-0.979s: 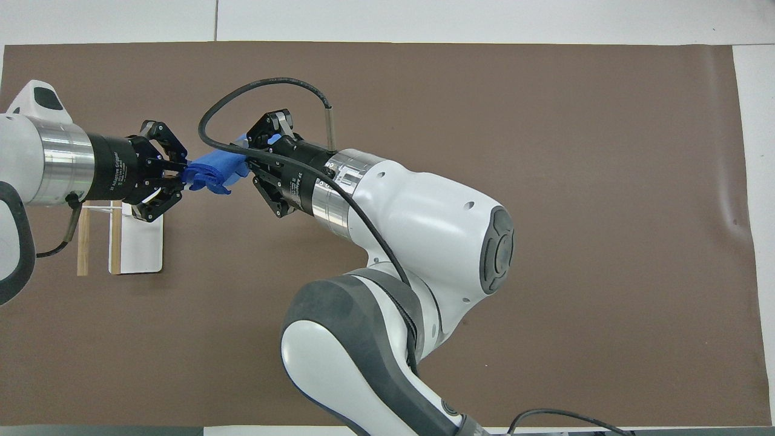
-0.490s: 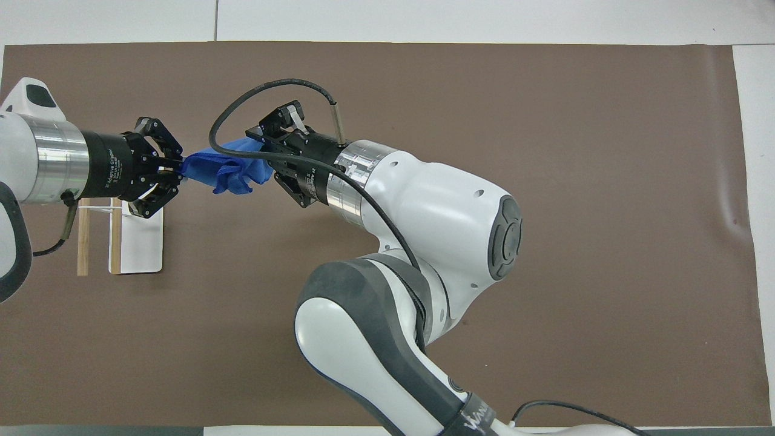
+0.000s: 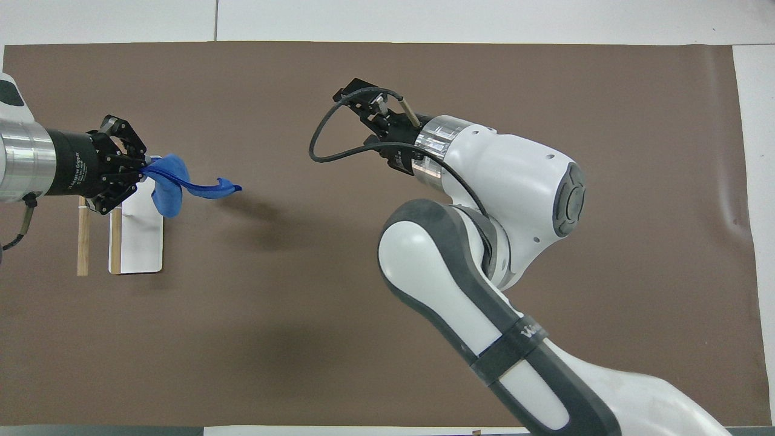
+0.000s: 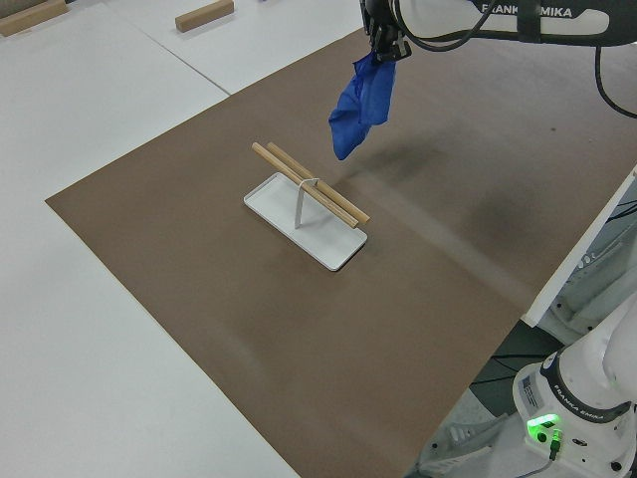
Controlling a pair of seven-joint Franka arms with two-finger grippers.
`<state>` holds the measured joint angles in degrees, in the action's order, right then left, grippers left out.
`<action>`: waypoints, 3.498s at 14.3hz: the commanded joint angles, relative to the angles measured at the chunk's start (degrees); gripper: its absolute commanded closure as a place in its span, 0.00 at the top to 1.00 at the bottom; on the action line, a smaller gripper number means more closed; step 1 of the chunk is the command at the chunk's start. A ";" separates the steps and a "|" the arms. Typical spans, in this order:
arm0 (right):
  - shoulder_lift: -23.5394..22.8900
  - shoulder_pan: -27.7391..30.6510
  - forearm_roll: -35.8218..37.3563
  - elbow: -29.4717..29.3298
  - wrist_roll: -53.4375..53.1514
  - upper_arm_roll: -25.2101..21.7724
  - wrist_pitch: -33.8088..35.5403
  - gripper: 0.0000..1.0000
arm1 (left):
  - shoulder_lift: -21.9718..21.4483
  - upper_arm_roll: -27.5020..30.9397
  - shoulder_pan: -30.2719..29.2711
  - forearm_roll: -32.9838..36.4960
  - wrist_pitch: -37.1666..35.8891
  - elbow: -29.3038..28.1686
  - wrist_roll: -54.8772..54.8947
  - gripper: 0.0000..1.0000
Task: Right arm passes towel to left arm to hang
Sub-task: 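Open the right gripper and withdraw it while the left gripper holds towel, then drape the towel over the rack with the left gripper while right retracts, then release the towel onto the rack and pull the left gripper back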
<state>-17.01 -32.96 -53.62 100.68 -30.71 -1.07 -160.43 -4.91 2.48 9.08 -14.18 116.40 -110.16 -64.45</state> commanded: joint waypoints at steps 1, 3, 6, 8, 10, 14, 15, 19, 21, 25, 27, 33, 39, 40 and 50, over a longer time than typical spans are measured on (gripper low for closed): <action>3.91 4.55 1.85 6.97 10.20 0.45 0.03 1.00 | -1.06 -0.11 -0.02 6.42 0.94 -1.46 2.83 0.00; 4.35 9.20 6.21 8.21 15.31 0.36 2.65 1.00 | -1.15 -0.02 -0.46 9.42 1.02 -1.72 7.82 0.00; 4.71 16.85 26.12 6.99 16.39 0.45 13.18 1.00 | -1.15 -0.11 -4.49 10.22 1.89 -1.99 19.06 0.00; 4.79 19.76 37.13 5.06 16.48 0.54 20.38 1.00 | -1.24 -0.02 -6.52 10.40 4.61 -3.12 24.44 0.00; 4.79 21.70 47.68 0.77 16.56 0.54 32.49 1.00 | -1.42 -0.11 -9.42 12.07 6.99 -4.44 28.57 0.00; 6.36 25.29 54.50 -5.67 16.65 0.89 50.54 1.00 | -1.06 -0.02 -11.18 12.16 13.39 -7.07 31.14 0.00; 8.20 27.66 54.67 -5.50 16.65 2.28 53.27 1.00 | -1.06 -0.11 -12.40 12.16 15.59 -8.04 31.31 0.00; 16.46 34.44 54.76 -4.88 19.63 3.35 62.05 1.00 | -1.41 -0.11 -16.98 12.25 15.79 -9.71 38.85 0.00; 18.59 36.90 55.81 -5.23 20.60 3.61 65.67 1.00 | -2.29 -0.11 -19.35 12.16 15.70 -12.43 41.33 0.00; 18.59 37.70 56.34 -7.52 25.09 3.35 70.34 1.00 | -3.79 -0.11 -22.35 12.16 16.31 -16.75 43.98 0.00; 19.29 37.27 55.91 -6.47 22.03 3.35 70.26 1.00 | -3.35 -0.19 -24.53 12.16 17.45 -17.37 43.09 0.00; 19.74 35.15 54.76 -5.85 18.41 3.35 69.64 1.00 | 0.24 -0.46 -24.38 12.07 26.32 -15.98 29.06 0.00; 19.82 35.24 54.76 -5.85 18.50 3.00 69.55 1.00 | 1.22 -0.37 -20.85 11.98 25.55 -12.44 20.68 0.00; 19.91 35.24 54.76 -5.85 18.50 3.00 69.55 1.00 | 0.87 -0.46 -20.85 11.98 25.28 -13.32 20.42 0.00; 19.91 34.71 54.76 -5.85 18.23 3.00 69.11 1.00 | 0.34 -0.37 -21.91 11.98 23.35 -15.44 19.80 0.00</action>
<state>2.31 1.68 1.46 94.47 -12.39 1.74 -90.77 -3.78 2.05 -11.85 -3.05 140.89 -125.09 -44.83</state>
